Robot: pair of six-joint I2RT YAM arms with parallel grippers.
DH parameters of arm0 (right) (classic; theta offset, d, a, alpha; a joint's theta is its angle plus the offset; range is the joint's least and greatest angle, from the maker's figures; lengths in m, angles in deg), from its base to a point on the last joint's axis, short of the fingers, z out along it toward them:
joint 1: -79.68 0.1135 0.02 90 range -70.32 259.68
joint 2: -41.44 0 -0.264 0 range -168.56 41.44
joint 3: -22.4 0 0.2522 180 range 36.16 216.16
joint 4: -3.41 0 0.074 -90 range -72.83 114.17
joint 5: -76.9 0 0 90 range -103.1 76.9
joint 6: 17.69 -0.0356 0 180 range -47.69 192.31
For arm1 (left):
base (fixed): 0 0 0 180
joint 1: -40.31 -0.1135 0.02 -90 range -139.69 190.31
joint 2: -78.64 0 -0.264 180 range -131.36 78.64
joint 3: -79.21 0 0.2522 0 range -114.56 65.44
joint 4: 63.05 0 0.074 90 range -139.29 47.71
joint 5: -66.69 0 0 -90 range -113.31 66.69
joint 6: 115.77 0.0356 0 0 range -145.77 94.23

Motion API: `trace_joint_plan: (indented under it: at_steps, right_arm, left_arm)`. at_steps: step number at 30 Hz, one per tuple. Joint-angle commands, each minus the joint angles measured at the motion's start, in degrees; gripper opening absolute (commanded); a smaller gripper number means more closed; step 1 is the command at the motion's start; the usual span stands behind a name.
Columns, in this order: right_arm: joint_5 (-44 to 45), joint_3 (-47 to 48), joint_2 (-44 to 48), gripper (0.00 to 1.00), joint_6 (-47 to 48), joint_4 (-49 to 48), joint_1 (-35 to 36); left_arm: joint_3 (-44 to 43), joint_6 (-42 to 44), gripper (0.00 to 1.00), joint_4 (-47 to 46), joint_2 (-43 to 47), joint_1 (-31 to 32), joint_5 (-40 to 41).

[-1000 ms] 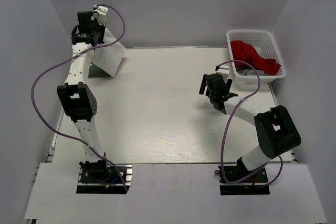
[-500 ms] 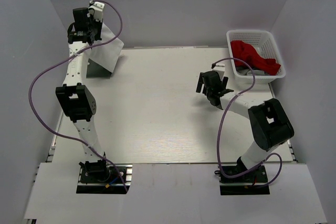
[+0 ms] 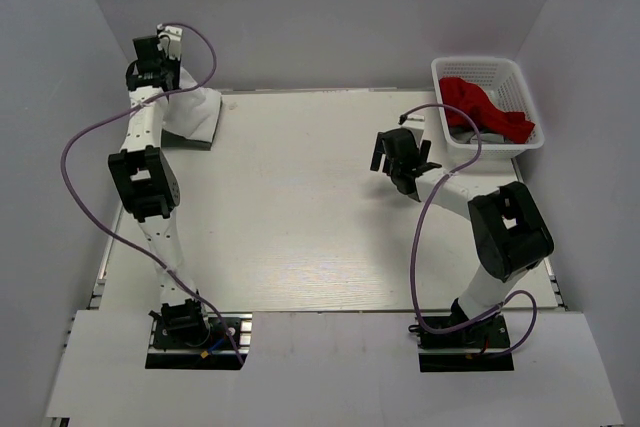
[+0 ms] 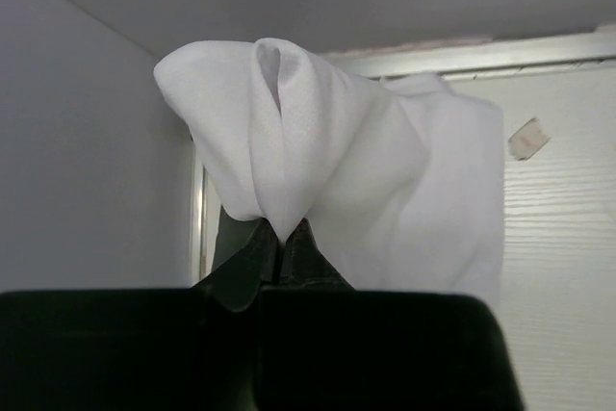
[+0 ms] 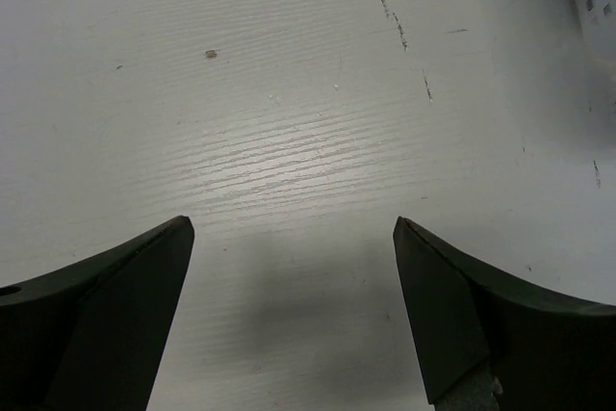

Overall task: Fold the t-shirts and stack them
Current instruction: Put the neatly folded tshirt into the corner of the board with the left arm

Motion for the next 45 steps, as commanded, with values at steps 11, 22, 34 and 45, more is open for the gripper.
trace_joint_plan:
  at_steps: [11, 22, 34, 45]
  right_arm:
    - [2.1, 4.0, -1.4, 0.9, 0.5, 1.2, -0.1]
    - [2.0, 3.6, 0.0, 0.9, 1.1, 2.6, 0.1]
    - [-7.9, -5.2, 12.2, 0.9, 0.0, -0.4, 0.1]
    - [-19.2, -25.8, 38.3, 0.9, -2.0, -1.7, 0.1]
  left_arm:
    - [-3.7, -5.0, 0.0, -11.9, -8.3, -3.0, 13.2]
    - [-3.7, -7.1, 1.0, -17.8, -8.6, -3.0, 24.7]
    - [23.6, -19.1, 1.0, -16.5, 14.0, 4.0, 3.9]
    - [77.9, -41.9, 1.0, -23.5, 52.6, 23.7, 3.6]
